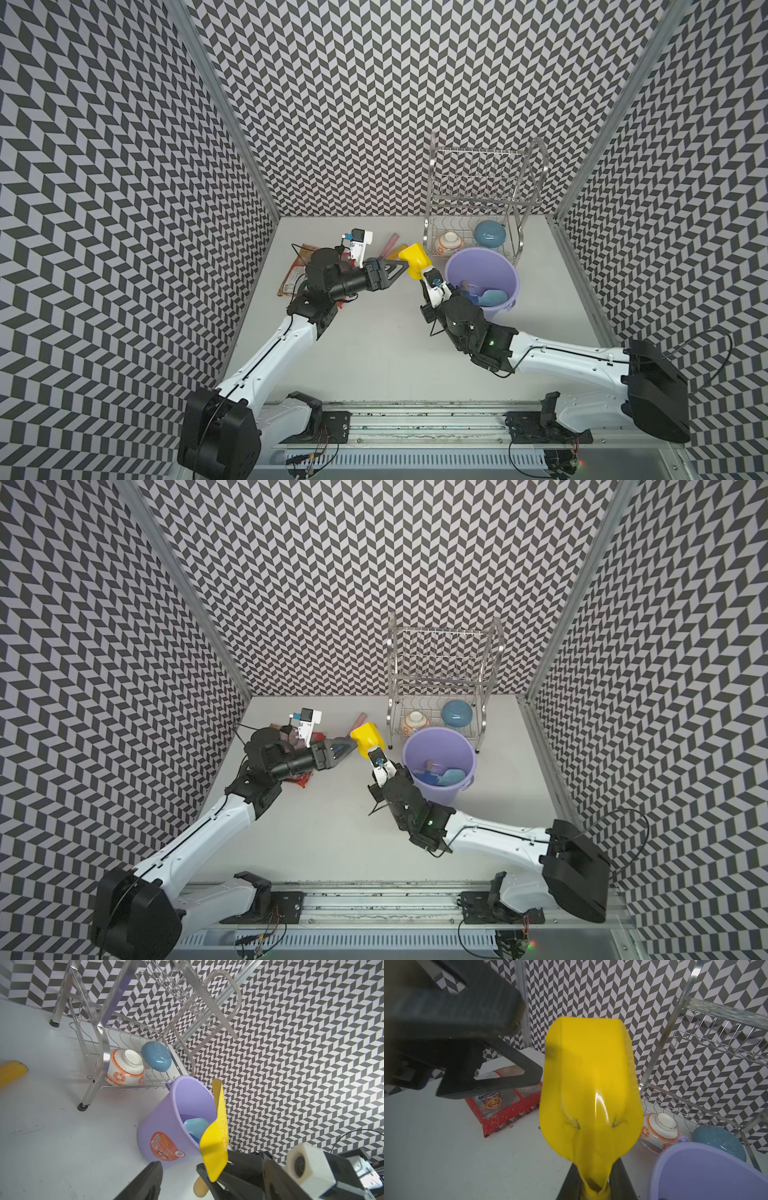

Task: Organize the gardening tools
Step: Pick up the gardening tool from the center of the board.

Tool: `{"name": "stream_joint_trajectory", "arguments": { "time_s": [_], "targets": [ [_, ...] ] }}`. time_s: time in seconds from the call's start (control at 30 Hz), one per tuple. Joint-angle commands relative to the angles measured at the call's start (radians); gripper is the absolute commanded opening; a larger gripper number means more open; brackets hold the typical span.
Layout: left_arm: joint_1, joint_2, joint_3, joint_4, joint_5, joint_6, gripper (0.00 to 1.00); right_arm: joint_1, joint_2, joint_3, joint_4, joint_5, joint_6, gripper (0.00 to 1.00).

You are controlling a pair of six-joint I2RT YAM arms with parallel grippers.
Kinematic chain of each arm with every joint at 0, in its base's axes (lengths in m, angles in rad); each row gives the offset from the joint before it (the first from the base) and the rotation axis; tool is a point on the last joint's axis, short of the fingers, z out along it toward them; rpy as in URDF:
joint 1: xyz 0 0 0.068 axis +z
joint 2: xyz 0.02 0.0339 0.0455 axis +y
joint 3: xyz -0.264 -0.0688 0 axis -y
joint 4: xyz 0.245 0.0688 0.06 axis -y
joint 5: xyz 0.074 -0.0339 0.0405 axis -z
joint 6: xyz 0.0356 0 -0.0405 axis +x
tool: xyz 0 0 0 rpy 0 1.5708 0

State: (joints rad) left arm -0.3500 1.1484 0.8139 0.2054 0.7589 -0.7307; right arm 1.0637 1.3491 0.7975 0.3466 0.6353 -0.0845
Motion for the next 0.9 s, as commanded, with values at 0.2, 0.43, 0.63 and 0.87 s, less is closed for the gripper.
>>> {"name": "stream_joint_trajectory", "arguments": {
  "time_s": [0.2,0.43,0.63,0.87],
  "targets": [
    [-0.047,0.075,0.077,0.075,0.020,-0.002,0.54,-0.001,-0.064,-0.025,0.095,-0.044,0.015,0.00],
    [-0.097,0.135,0.150,0.064,0.033,0.009,0.27,-0.002,-0.090,-0.042,0.112,-0.042,0.011,0.00],
    [-0.117,0.160,0.201,0.033,0.031,0.050,0.00,-0.001,-0.098,-0.041,0.113,-0.034,-0.002,0.00],
    [-0.130,0.167,0.250,0.023,-0.011,0.073,0.00,-0.005,-0.101,-0.035,0.120,-0.003,-0.007,0.12]
  ]
}}
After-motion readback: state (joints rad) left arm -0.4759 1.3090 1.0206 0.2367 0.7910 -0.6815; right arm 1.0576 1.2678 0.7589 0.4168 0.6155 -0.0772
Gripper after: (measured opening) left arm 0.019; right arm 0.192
